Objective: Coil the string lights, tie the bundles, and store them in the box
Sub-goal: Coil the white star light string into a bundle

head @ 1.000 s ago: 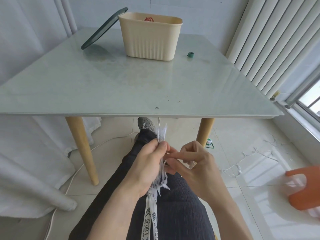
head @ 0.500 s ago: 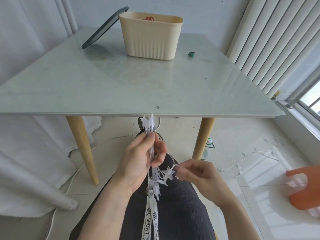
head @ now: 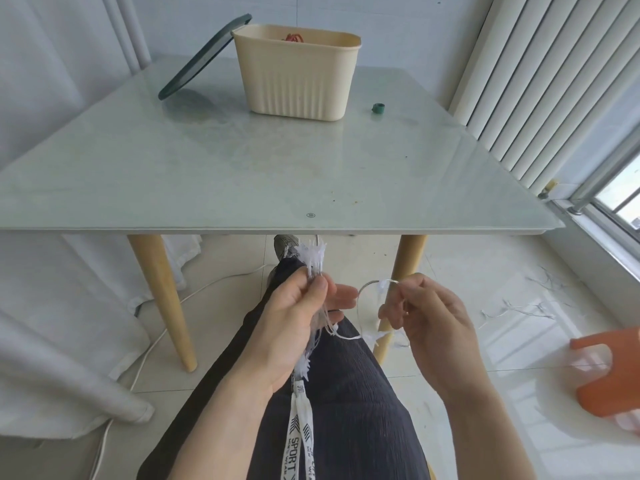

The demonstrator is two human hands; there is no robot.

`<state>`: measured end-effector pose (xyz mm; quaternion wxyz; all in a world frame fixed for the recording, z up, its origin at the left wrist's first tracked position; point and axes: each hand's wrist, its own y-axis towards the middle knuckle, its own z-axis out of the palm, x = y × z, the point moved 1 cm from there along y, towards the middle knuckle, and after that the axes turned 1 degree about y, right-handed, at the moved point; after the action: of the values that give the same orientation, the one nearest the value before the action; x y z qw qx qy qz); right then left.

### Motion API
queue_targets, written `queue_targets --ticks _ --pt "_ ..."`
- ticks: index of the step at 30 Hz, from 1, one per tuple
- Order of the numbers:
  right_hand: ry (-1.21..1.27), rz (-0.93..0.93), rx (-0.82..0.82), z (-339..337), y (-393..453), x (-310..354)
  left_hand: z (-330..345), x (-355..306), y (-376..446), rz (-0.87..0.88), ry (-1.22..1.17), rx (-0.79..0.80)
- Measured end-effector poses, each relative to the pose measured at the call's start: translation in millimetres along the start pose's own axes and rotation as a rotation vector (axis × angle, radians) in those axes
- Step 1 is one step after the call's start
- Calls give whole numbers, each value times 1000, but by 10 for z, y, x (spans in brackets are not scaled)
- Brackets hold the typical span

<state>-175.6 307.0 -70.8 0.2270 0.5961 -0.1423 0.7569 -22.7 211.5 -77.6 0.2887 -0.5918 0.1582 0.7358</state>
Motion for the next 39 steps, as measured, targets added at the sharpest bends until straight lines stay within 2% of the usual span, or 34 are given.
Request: queue_targets --ticks 5,11,14,17,23,28,33,39 --pt "-202 -38 28 175 -8 3 66 31 -8 47 41 3" --pt "-199 -51 82 362 -76 -23 61 37 18 204 174 -211" --pt "-139 -29 110 470 -108 -22 73 8 -11 233 168 -150" --pt "-241 -7 83 516 -111 -25 116 -33 -47 233 160 -79" --pt "-483 -89 -81 478 -100 -17 78 15 -7 219 299 -158" --pt "-458 -134 -142 497 -72 -13 93 38 6 194 227 -165" --pt "-382 -85 -280 456 -29 58 118 20 -18 178 195 -117" --pt "-420 -101 -252 522 -29 58 126 31 -15 194 180 -145"
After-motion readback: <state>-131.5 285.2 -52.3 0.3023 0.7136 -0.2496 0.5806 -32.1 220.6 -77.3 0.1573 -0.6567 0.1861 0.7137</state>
